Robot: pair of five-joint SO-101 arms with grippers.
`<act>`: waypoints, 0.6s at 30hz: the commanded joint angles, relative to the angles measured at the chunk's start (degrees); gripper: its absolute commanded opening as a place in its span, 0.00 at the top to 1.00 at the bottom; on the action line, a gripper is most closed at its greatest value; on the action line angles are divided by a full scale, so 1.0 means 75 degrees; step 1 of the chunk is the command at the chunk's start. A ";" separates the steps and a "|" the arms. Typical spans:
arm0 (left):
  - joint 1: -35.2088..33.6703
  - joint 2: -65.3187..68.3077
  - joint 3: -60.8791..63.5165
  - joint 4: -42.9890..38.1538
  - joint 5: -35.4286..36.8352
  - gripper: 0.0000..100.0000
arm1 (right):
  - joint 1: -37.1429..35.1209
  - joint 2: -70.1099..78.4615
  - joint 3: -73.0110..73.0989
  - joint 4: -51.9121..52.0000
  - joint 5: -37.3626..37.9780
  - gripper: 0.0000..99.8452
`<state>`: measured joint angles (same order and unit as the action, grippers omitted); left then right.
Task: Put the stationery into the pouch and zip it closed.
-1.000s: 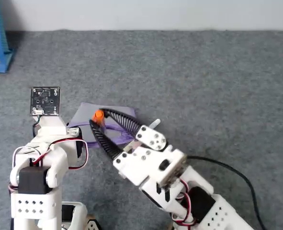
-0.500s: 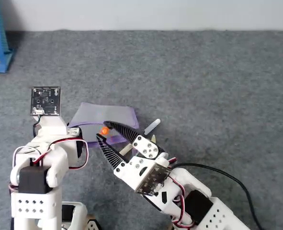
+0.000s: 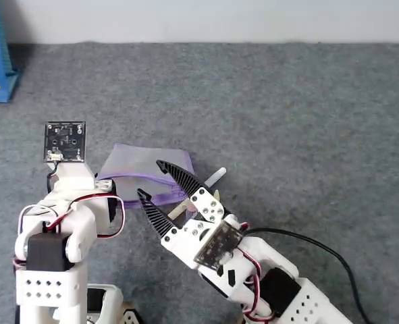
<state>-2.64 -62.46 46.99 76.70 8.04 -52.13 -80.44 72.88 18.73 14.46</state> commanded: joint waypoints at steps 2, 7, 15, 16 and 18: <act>-0.0023 0.0035 -0.0076 0.0000 0.0059 0.99 | 0.0838 -0.0111 -0.1020 0.1108 -0.1114 0.85; -0.0035 0.0035 -0.0088 0.0000 0.0059 0.99 | 0.2514 -0.0018 -0.1840 0.2819 -0.3259 0.86; -0.1114 0.0035 -0.0240 -0.0094 0.0234 0.99 | 0.3171 0.0334 -0.1911 0.4577 -0.4454 0.86; -0.1184 0.0035 -0.0252 -0.0094 0.0234 0.99 | 0.3218 0.0568 -0.1911 0.4671 -0.4571 0.86; -0.1219 0.0035 -0.0252 -0.0094 0.0234 0.99 | 0.3323 0.1190 -0.1911 0.4741 -0.4829 0.86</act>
<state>-10.55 -62.37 46.99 76.70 9.01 -28.48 -76.92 61.98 53.10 -19.12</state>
